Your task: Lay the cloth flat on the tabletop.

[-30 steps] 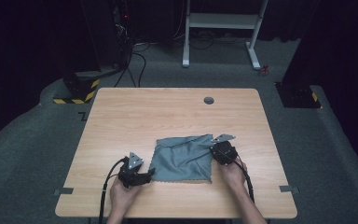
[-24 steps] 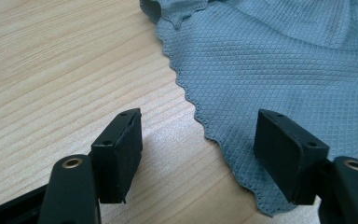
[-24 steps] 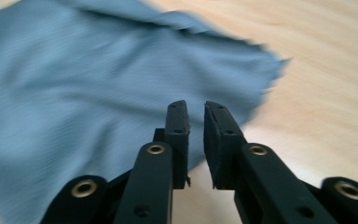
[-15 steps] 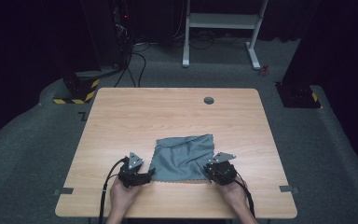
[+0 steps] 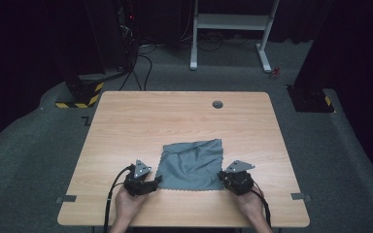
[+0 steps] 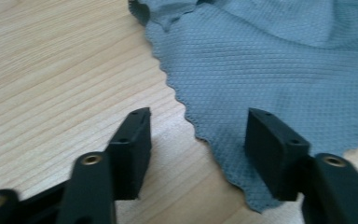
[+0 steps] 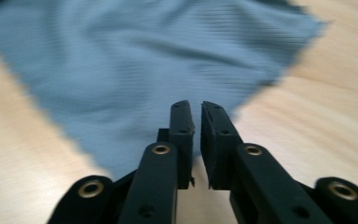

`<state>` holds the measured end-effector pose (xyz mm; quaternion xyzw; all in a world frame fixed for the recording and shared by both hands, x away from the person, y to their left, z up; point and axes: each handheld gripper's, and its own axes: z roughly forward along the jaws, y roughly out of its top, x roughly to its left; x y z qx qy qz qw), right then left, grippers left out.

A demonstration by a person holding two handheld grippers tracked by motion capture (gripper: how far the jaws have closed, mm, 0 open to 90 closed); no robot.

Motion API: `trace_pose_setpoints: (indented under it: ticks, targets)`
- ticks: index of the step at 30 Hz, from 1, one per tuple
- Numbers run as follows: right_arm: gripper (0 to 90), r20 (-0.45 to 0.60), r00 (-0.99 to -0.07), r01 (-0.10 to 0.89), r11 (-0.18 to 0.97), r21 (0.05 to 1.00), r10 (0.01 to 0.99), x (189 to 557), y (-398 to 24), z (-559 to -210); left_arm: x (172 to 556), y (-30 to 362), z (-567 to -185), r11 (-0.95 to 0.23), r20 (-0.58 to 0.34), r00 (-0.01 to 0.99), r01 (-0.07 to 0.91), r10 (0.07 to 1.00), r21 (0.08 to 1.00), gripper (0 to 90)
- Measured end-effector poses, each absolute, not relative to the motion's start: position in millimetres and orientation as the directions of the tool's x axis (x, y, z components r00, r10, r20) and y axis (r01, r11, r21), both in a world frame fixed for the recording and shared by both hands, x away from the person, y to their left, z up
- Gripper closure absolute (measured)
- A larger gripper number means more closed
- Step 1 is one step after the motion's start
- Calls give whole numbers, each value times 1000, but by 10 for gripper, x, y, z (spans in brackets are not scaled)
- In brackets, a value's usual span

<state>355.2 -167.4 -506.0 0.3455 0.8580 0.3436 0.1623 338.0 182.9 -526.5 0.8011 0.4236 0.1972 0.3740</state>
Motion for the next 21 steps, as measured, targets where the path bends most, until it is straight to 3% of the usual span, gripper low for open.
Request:
trace_pose_setpoints:
  ticks: [3,10,19,20,21]
  targets:
    - [777,-35,-732,472,542,695,681,3483,-1581,-5116,3343,1821,-5262,-382,1,597,511,802,770,623]
    - [796,-49,-726,459,536,708,686,3391,-1603,-5180,3279,1765,-5241,-443,50,634,480,772,757,883]
    - [782,-62,-736,454,559,694,675,3260,-1684,-5161,3103,1733,-5193,-486,42,674,486,737,726,880]
    - [769,-58,-735,457,558,693,675,3259,-1694,-5160,3110,1737,-5192,-465,10,670,504,742,728,854]
    - [744,-48,-729,465,545,698,683,3264,-1711,-5165,3127,1741,-5193,-449,-15,669,515,743,731,772]
